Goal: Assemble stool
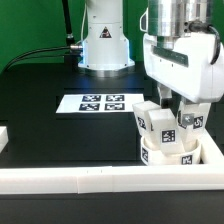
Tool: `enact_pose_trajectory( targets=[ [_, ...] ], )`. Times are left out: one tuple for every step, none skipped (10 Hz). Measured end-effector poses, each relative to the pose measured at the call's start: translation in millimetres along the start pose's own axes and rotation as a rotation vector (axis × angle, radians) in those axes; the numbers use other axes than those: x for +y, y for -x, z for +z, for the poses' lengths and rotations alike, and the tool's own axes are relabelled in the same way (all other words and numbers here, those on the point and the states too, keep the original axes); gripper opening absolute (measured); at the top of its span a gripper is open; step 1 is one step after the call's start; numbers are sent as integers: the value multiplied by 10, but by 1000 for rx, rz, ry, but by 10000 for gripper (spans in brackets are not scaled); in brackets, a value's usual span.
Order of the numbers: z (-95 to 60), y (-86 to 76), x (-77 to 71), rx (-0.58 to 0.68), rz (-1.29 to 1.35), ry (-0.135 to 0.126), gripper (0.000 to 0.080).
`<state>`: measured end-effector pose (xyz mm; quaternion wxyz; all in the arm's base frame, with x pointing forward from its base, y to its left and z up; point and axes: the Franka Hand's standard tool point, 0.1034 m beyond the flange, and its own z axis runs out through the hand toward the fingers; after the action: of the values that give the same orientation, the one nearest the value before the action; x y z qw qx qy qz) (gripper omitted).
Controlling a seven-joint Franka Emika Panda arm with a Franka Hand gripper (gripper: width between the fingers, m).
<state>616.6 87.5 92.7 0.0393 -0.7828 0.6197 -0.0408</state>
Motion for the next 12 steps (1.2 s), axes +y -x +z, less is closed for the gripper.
enact_pose_trajectory(
  targets=[
    [-93, 13, -48, -11, -10, -18, 643],
    [-173, 24, -82, -15, -33, -32, 643],
    [-244, 28, -116, -17, -62, -45, 649],
    [-216, 28, -101, -17, -63, -41, 649],
    [-208, 25, -96, -14, -119, -39, 649],
    [-208, 25, -96, -12, -217, -40, 649],
    [-206, 20, -95, -10, -315, -40, 649],
    [-208, 12, -97, -8, -427, -41, 649],
    [-210, 3, -106, 1, -593, -39, 649],
    [-207, -5, -137, 7, -761, -42, 649],
    [-193, -55, -168, 14, -972, -44, 649],
    [-186, -48, -184, 17, -1048, -43, 649]
  ],
)
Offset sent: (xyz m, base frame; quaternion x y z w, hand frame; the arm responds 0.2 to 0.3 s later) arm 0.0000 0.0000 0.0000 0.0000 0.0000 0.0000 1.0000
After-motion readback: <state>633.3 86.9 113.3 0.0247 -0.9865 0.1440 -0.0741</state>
